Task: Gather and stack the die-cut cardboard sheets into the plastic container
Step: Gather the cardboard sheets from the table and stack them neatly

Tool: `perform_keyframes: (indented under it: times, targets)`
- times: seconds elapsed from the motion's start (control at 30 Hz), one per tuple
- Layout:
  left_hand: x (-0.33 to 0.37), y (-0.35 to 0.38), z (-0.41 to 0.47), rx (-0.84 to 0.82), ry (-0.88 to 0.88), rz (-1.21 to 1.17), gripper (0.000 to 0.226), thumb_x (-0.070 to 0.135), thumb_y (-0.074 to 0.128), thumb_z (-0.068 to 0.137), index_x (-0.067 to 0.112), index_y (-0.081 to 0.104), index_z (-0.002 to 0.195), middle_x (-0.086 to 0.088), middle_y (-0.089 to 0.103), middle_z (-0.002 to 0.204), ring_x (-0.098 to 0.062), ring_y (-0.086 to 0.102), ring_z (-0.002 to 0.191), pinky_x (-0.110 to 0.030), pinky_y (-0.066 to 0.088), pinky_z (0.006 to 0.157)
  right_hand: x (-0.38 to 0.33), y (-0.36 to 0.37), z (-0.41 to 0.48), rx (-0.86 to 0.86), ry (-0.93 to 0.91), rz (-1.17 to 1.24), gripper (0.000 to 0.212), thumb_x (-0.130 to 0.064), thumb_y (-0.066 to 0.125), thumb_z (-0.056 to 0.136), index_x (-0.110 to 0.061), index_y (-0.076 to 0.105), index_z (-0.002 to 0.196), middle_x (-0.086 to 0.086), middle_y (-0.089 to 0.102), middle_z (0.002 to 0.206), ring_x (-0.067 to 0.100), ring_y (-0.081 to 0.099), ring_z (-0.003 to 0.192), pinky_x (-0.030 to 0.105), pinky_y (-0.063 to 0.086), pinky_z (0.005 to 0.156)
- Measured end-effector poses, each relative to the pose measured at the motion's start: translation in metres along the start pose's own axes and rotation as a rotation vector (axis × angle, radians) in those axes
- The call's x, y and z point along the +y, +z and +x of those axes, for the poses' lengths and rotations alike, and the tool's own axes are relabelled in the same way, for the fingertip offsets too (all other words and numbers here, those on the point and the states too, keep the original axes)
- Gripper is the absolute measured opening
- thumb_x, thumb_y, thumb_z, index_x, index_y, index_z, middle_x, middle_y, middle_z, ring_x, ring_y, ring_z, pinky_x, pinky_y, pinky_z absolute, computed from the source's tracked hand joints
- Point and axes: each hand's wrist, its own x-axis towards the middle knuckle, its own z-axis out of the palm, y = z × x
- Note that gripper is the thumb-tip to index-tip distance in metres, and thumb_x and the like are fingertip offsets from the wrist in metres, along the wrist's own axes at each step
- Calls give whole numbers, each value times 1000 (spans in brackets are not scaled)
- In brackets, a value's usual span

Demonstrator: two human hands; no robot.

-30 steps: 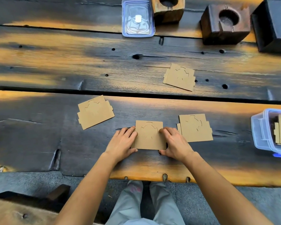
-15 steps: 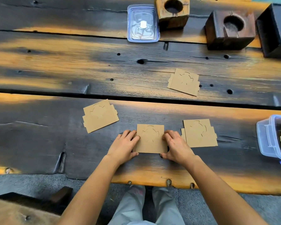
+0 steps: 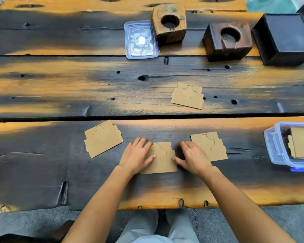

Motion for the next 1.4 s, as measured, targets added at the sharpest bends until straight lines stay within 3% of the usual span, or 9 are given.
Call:
perform_keyframes:
  times: [0.1,0.3,0.47,0.77,1.4]
  targets:
    - [3,-15,23,-16,-2,-18,67,53,46,99,23,27,156,-1,37,157,-23,30,146,-39,36,110,14,-18,10,-3,79,3,76,-52,63,91,-13,37,150,9,50,147,26,42,139,36,32,115]
    - [13,-42,82,-54,-13,-67,83,46,56,97,26,6,161,-1,21,166,-26,16,154,-42,25,121,47,-57,40,25,131,34,84,-46,65,92,-14,24,157,9,40,157,27,36,144,35,29,119]
    - [26,-56,135,-48,-31,-70,84,45,58,96,25,8,161,-2,22,166,-29,21,152,-43,26,121,76,-80,69,13,133,50,84,-44,64,94,-14,19,158,9,32,162,26,28,148,39,26,120]
    - [30,-57,211,-118,-43,-63,86,43,61,95,30,7,160,0,18,167,-27,17,154,-44,25,122,115,-94,118,2,144,83,86,-45,61,95,-14,14,160,9,26,164,25,25,150,32,19,122]
    - [6,-60,288,-185,-25,-45,99,51,70,87,31,6,160,2,11,169,-27,11,154,-47,31,119,144,-97,184,-46,176,81,105,-54,67,88,-22,-2,160,4,2,169,26,1,155,43,15,124]
